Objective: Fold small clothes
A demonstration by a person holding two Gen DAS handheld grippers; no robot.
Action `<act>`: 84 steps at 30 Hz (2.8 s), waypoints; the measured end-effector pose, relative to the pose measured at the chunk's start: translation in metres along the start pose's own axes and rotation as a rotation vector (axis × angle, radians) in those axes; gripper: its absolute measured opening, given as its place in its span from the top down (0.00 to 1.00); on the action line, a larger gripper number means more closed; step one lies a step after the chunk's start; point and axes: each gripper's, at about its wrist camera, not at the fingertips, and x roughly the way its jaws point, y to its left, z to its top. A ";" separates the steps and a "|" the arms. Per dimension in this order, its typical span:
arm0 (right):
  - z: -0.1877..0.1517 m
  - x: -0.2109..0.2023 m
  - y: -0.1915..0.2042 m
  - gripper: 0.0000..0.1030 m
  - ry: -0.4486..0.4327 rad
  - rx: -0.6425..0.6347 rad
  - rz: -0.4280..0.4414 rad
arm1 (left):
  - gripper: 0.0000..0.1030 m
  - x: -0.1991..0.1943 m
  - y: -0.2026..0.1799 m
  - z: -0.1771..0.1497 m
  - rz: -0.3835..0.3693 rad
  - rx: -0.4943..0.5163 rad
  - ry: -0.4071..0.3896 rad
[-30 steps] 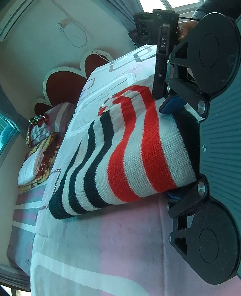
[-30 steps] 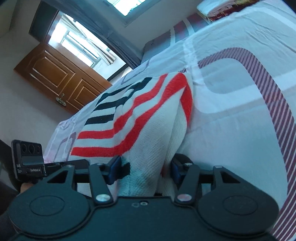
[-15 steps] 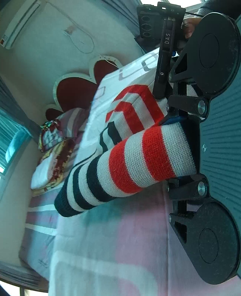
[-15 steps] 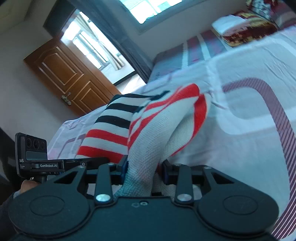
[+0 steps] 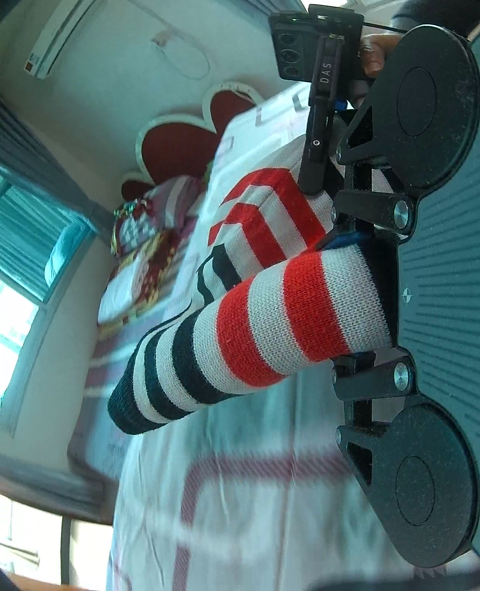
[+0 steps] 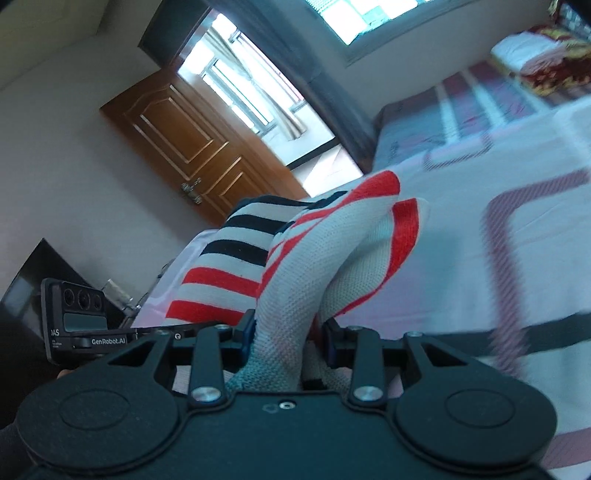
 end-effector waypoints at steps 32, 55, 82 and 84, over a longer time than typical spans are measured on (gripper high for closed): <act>-0.045 0.031 0.054 0.61 0.173 -0.057 -0.125 | 0.18 -0.107 0.054 -0.104 0.335 -0.102 -0.200; -0.078 0.002 0.066 0.29 0.134 -0.140 -0.279 | 0.02 -0.120 -0.009 -0.160 0.580 0.018 -0.138; -0.237 -0.169 0.261 0.01 -0.123 -0.431 -0.574 | 0.00 -0.307 -0.174 -0.286 0.569 0.167 -0.324; -0.240 -0.173 0.266 0.01 -0.133 -0.430 -0.572 | 0.00 -0.309 -0.181 -0.289 0.569 0.173 -0.329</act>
